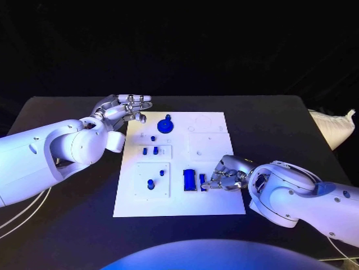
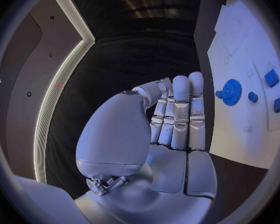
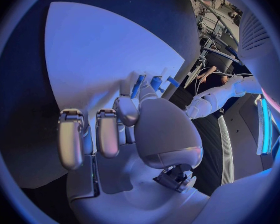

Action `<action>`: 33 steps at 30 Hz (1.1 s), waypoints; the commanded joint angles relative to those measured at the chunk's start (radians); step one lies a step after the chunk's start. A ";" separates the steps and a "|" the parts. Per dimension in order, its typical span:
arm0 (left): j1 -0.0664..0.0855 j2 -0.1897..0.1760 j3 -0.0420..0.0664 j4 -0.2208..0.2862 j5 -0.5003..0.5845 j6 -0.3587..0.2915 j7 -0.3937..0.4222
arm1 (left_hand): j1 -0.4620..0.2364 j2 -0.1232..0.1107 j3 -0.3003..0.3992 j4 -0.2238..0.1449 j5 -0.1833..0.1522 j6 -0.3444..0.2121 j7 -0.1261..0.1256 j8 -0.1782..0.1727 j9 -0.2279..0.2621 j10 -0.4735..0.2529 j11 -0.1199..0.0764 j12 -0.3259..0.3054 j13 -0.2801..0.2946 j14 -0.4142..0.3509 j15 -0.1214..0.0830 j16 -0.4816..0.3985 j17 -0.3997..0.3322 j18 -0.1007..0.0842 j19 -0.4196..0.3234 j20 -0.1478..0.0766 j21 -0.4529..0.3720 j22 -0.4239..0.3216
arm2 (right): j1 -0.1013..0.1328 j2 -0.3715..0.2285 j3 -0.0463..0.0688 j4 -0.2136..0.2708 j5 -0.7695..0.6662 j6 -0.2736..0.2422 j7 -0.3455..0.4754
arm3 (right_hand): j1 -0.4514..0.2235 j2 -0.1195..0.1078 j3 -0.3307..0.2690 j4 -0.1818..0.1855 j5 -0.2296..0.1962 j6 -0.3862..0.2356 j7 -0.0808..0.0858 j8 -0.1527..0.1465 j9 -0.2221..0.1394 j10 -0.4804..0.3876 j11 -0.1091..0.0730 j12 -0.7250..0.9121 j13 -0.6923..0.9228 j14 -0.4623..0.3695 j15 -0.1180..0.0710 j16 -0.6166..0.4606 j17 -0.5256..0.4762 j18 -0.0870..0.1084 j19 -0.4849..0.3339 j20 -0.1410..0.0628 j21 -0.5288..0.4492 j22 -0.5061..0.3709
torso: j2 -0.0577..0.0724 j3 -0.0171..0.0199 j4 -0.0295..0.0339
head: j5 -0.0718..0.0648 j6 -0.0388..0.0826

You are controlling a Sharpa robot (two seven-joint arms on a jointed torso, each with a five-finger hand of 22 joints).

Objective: Assemble the parts on the task board

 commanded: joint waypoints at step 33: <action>-0.081 0.067 0.001 -0.174 0.131 0.001 0.110 | -0.072 0.017 -0.158 0.083 0.002 -0.055 0.003 -0.001 -0.002 -0.045 0.037 -0.048 -0.018 -0.254 0.093 -0.506 -0.285 0.005 -0.324 0.103 -0.401 -0.297 | 0.166 0.205 0.005 -0.569 1.165 -0.112 0.900 | 0.204 0.098 -0.059 -0.099 -0.013 -0.282 0.154 -0.103 -0.097 -0.432 0.159 -0.812 -0.713 -0.354 0.154 -1.082 -0.837 0.132 -0.568 0.138 -0.993 -0.652 | -0.111 -0.0142 -0.0147 | 0.006 0.186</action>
